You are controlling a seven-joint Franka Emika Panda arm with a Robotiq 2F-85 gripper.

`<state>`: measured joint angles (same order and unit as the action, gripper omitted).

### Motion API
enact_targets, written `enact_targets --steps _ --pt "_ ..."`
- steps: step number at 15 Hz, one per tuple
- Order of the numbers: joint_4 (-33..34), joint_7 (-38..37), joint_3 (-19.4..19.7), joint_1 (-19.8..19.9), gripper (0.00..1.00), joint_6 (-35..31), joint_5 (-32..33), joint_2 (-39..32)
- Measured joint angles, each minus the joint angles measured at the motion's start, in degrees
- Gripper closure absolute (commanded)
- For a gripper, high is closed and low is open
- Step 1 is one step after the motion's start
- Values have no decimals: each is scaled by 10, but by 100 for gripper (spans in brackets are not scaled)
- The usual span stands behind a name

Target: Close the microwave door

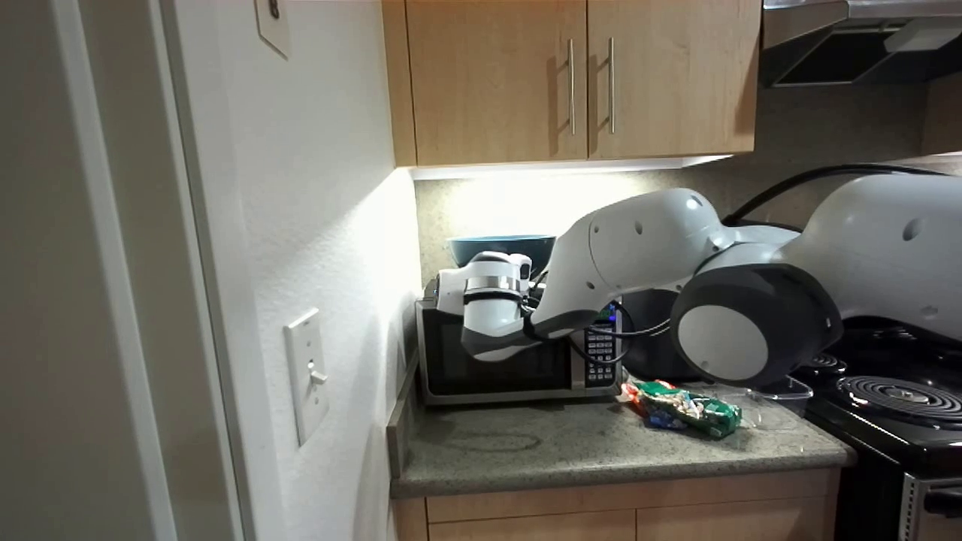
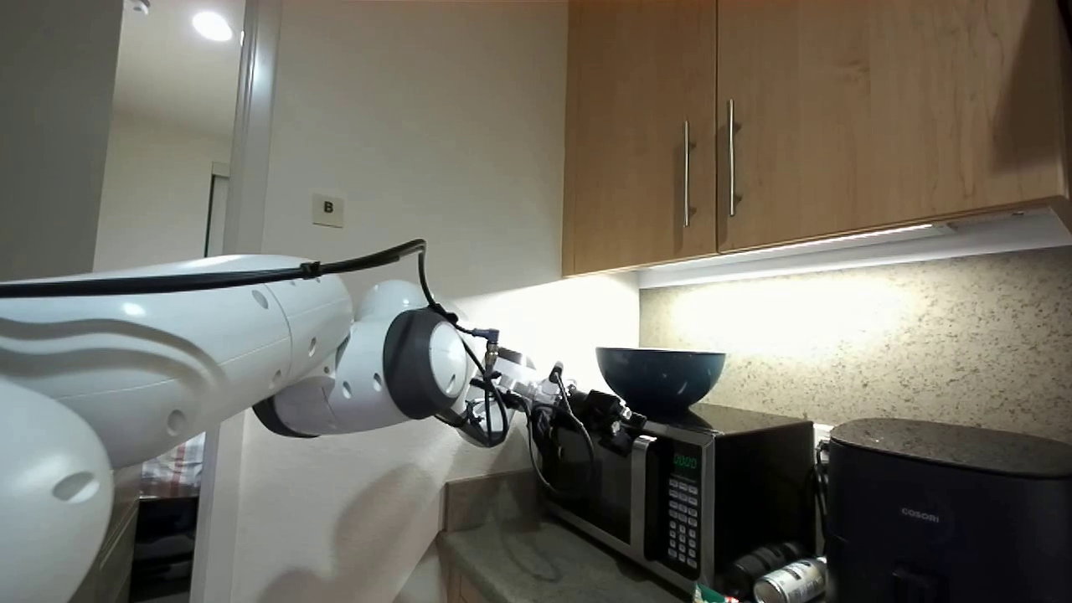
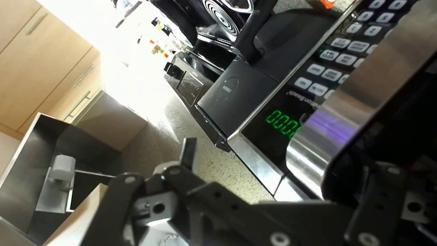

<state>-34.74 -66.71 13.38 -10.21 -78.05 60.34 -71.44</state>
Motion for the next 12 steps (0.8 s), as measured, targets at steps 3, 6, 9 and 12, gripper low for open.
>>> enact_targets --steps 3,6,9,12 --pt "0 3 -11 0 0 -12 -4 2" --pt "-1 7 -51 -7 0 -49 -21 19" --pt "-19 8 -97 -23 0 -85 -31 54" --pt "-65 8 -138 -33 0 -134 -36 100"
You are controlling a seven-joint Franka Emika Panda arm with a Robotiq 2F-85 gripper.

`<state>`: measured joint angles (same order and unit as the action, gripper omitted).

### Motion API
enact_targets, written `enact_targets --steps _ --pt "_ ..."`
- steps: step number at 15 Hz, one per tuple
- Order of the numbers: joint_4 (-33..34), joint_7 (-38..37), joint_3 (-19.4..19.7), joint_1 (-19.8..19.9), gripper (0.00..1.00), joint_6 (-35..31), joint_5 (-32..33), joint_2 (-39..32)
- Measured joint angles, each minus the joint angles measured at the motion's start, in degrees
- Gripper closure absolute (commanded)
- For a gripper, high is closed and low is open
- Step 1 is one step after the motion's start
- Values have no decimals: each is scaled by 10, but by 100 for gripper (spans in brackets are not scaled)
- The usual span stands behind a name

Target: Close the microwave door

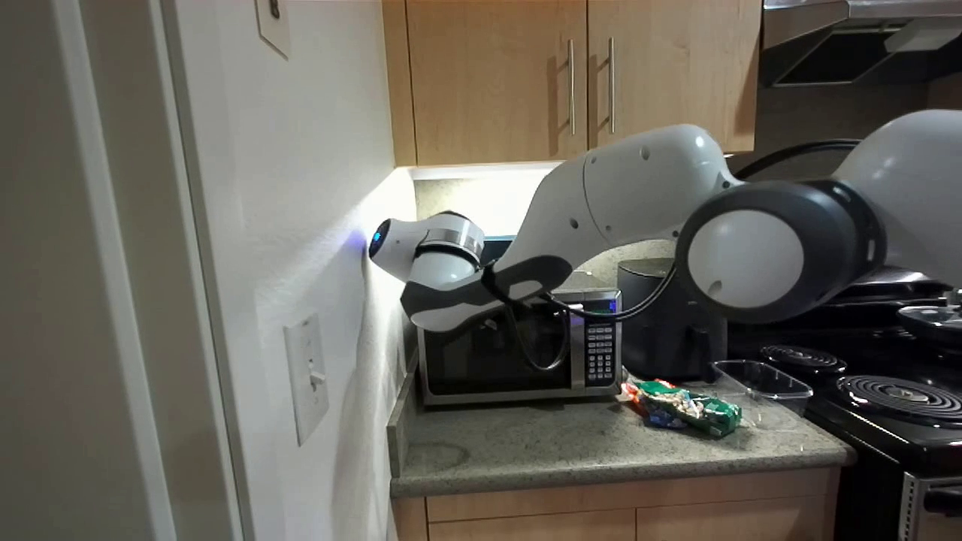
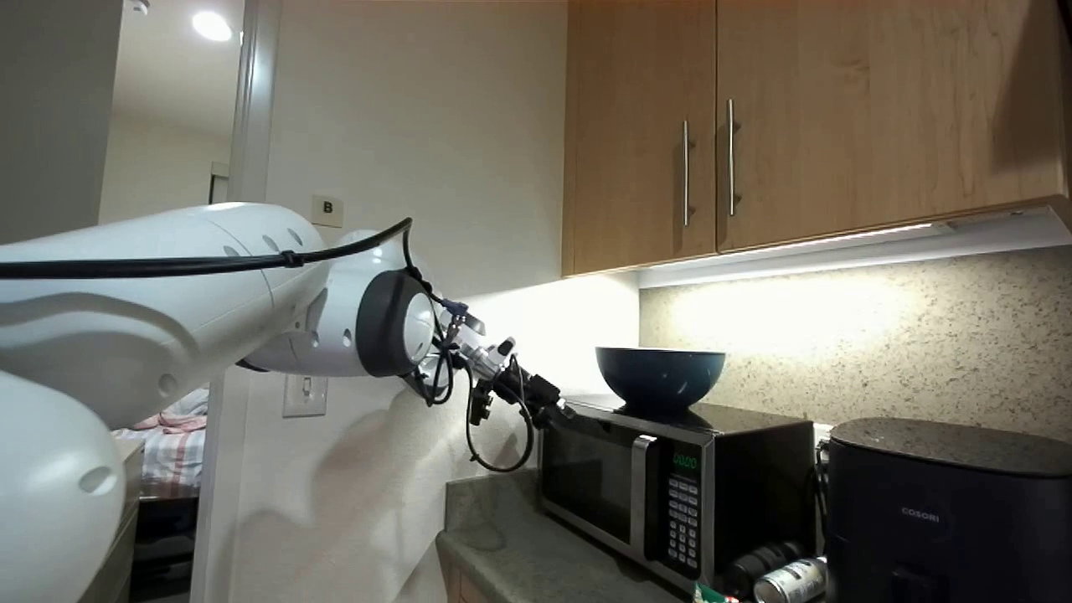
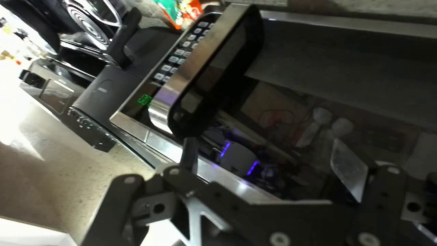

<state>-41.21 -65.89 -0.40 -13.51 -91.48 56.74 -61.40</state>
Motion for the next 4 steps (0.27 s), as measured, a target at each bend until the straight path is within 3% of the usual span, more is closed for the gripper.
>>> enact_targets --steps 4 --pt "-53 0 -17 0 0 -42 0 42"
